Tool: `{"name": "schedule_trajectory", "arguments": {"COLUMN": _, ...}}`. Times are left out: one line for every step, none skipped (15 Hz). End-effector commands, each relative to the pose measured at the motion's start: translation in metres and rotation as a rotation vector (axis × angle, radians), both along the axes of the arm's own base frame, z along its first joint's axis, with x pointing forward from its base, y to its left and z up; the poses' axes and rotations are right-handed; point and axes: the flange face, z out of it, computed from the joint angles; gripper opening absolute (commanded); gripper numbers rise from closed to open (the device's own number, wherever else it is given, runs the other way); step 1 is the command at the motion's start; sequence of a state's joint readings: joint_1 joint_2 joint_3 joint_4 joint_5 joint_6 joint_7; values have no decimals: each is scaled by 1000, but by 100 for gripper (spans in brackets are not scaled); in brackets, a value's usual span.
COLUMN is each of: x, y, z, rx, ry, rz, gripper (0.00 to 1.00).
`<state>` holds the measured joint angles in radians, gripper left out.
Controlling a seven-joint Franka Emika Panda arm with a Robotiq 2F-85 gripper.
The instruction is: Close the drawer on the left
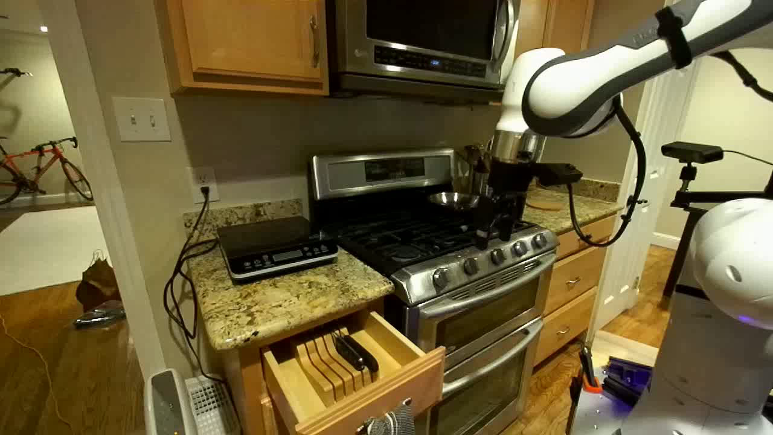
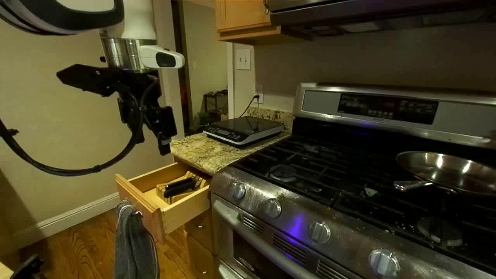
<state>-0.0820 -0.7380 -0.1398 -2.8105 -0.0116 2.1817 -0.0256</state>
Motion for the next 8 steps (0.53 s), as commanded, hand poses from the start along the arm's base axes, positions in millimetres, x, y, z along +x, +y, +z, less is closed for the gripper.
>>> {"name": "schedule_trajectory", "arguments": {"x": 1, "y": 0, "z": 3, "rx": -1, "ry": -3, "rz": 0, "gripper": 100}}
{"name": "schedule_trajectory", "arguments": {"x": 2, "y": -1, "z": 5, "rx": -2, "ry": -9, "rz": 0, "gripper": 100}}
{"name": "schedule_trajectory", "arguments": {"x": 3, "y": -1, "z": 8, "rx": -3, "ry": -14, "rz": -1, "gripper": 100}}
{"name": "schedule_trajectory", "arguments": {"x": 4, "y": -1, "z": 9, "rx": -3, "ry": -16, "rz": -1, "gripper": 100}}
{"name": "schedule_trajectory", "arguments": {"x": 4, "y": -1, "z": 9, "rx": -4, "ry": -17, "rz": -1, "gripper": 100}}
{"name": "schedule_trajectory", "arguments": {"x": 4, "y": -1, "z": 9, "rx": -4, "ry": -17, "rz": -1, "gripper": 100}}
{"name": "schedule_trajectory", "arguments": {"x": 4, "y": -1, "z": 9, "rx": -4, "ry": -17, "rz": -1, "gripper": 100}}
{"name": "schedule_trajectory", "arguments": {"x": 4, "y": -1, "z": 9, "rx": -4, "ry": -17, "rz": -1, "gripper": 100}}
